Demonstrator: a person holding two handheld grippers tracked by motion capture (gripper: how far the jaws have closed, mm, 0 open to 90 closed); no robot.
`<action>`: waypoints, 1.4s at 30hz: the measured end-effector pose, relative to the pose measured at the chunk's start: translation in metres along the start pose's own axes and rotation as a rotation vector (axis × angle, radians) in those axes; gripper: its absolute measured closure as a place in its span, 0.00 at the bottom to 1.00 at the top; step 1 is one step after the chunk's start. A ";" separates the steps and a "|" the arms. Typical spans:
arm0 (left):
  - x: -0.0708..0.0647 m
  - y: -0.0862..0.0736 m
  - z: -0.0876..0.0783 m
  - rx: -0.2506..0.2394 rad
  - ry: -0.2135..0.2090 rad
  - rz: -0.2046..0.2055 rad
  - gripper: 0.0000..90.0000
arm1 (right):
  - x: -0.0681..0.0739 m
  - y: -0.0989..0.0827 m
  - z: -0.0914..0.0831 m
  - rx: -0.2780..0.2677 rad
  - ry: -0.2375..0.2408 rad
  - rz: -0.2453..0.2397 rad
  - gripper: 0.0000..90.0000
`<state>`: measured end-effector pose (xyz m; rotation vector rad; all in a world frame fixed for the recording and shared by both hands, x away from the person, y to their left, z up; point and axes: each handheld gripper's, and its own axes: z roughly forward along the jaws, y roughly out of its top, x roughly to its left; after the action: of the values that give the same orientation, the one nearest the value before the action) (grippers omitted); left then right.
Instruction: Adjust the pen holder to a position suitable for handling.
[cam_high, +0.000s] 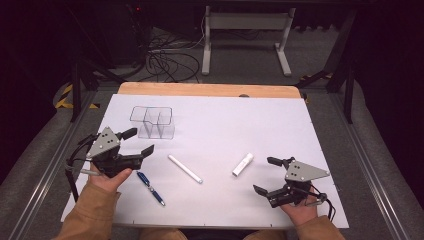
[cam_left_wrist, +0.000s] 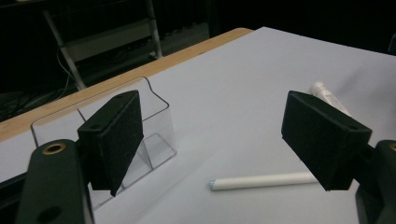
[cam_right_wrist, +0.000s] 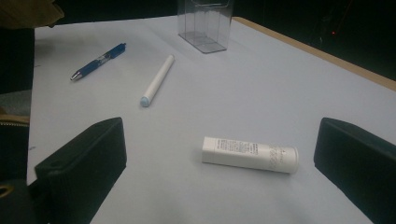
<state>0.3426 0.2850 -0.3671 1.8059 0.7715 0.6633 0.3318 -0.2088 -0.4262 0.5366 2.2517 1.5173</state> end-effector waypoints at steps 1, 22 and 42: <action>0.001 0.000 0.000 0.010 0.009 0.009 0.23 | 0.000 0.000 0.000 0.000 0.000 0.000 0.03; 0.019 0.006 0.011 0.132 -0.032 0.111 0.45 | 0.001 -0.001 -0.002 -0.012 0.018 0.009 0.04; 0.067 0.018 0.043 0.317 -0.052 0.116 0.44 | 0.001 -0.002 -0.001 -0.014 0.035 0.017 0.04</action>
<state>0.4215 0.3058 -0.3588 2.1617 0.7736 0.5905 0.3300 -0.2092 -0.4279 0.5300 2.2665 1.5606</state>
